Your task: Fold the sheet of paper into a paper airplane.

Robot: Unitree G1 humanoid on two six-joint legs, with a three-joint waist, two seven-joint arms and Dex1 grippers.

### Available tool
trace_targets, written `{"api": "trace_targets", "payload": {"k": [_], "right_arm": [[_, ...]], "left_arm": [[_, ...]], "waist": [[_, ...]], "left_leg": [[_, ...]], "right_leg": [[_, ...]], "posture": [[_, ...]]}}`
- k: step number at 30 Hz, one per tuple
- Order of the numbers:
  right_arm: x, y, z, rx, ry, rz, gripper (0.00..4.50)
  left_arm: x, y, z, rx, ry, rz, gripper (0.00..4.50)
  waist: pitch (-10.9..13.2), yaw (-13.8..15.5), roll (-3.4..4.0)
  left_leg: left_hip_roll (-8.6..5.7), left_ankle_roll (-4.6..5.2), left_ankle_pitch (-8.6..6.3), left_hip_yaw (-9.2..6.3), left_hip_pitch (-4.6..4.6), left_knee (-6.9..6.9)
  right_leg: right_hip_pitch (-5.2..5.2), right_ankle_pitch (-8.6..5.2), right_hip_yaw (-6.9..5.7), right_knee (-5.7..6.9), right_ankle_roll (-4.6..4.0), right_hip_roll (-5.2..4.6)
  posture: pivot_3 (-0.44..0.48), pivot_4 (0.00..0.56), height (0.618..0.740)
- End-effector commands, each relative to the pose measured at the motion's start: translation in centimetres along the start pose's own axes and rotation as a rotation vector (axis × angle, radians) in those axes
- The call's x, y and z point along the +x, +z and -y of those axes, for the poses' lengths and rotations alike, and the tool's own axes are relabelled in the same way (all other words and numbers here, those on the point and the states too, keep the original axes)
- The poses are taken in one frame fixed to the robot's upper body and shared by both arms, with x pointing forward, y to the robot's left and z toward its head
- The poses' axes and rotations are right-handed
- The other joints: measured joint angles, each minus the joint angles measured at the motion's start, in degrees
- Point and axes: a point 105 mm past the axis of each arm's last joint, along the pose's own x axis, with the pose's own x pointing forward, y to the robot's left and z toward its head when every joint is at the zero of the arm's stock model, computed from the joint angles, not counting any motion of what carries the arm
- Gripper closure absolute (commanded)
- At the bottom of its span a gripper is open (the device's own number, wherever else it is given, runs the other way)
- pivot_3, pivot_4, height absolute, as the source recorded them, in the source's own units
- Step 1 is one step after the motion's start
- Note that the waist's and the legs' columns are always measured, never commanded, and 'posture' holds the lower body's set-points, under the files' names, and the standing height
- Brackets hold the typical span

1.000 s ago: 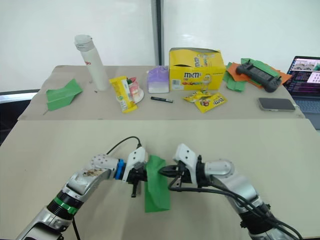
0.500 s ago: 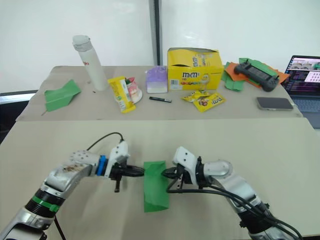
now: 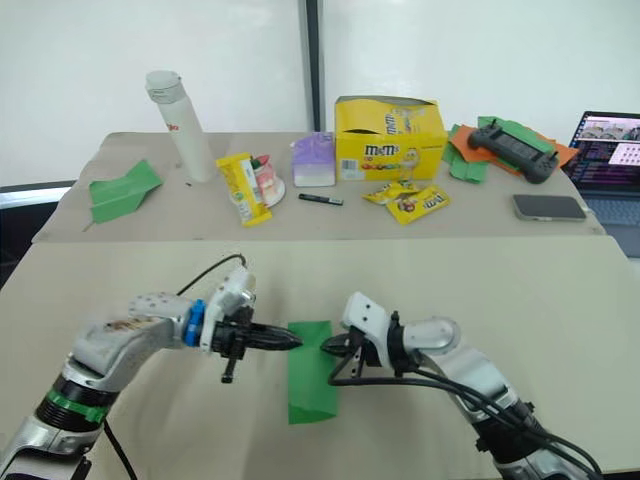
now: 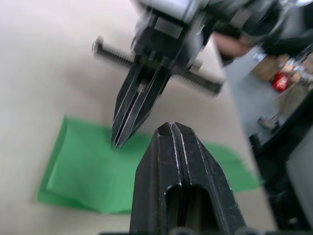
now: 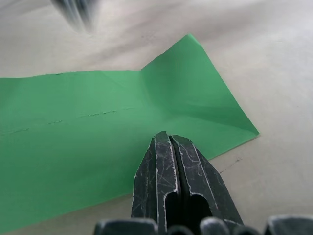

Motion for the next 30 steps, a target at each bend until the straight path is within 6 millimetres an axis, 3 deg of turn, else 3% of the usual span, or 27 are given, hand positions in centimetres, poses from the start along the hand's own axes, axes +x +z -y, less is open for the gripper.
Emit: {"api": "trace_targets", "payload": {"k": [1,5,12,20,30], "right_arm": [[0.2,-0.5,-0.3,0.018,0.006,-0.026,4.49],[0.0,-0.5,-0.6,0.016,0.015,-0.028,4.49],[-0.4,-1.6,-0.7,0.007,0.026,-0.058,4.49],[-0.7,-2.1,-3.9,0.006,0.173,-0.050,4.49],[-1.7,-4.1,-8.4,0.081,0.285,-0.057,4.49]], "left_arm": [[1.4,-0.4,-0.9,0.090,0.049,-0.039,4.50],[2.4,-0.2,-1.8,0.118,0.090,-0.033,4.50],[3.1,-3.1,-2.0,0.114,0.103,-0.118,4.50],[2.8,-3.8,-1.4,0.101,0.086,-0.128,4.50],[2.2,-3.7,-0.8,0.065,0.058,-0.124,4.50]], "waist": [[0.0,0.0,0.00],[0.0,0.0,-0.01],[0.0,0.0,-0.01],[-0.1,0.0,-0.03],[-0.1,0.2,-0.04]], "left_leg": [[0.00,0.00,0.00,0.00,-0.02,0.00],[0.00,0.00,0.00,0.00,-0.04,0.00],[-0.01,0.00,0.00,0.00,-0.01,0.00],[0.01,0.00,-0.01,0.00,0.17,-0.01],[0.03,-0.01,-0.15,-0.06,0.65,-0.05]], "right_leg": [[-0.01,0.00,0.00,0.00,0.00,0.00],[-0.04,0.00,0.00,0.00,0.00,0.00],[0.00,0.00,0.00,-0.01,0.00,-0.01],[0.19,-0.02,-0.02,-0.03,0.03,-0.01],[0.82,-0.35,-0.05,-0.27,0.54,-0.02]], "posture": [[0.000,0.150,0.740],[0.000,0.150,0.740],[0.000,0.150,0.740],[0.000,0.150,0.740],[0.000,0.150,0.740]]}}
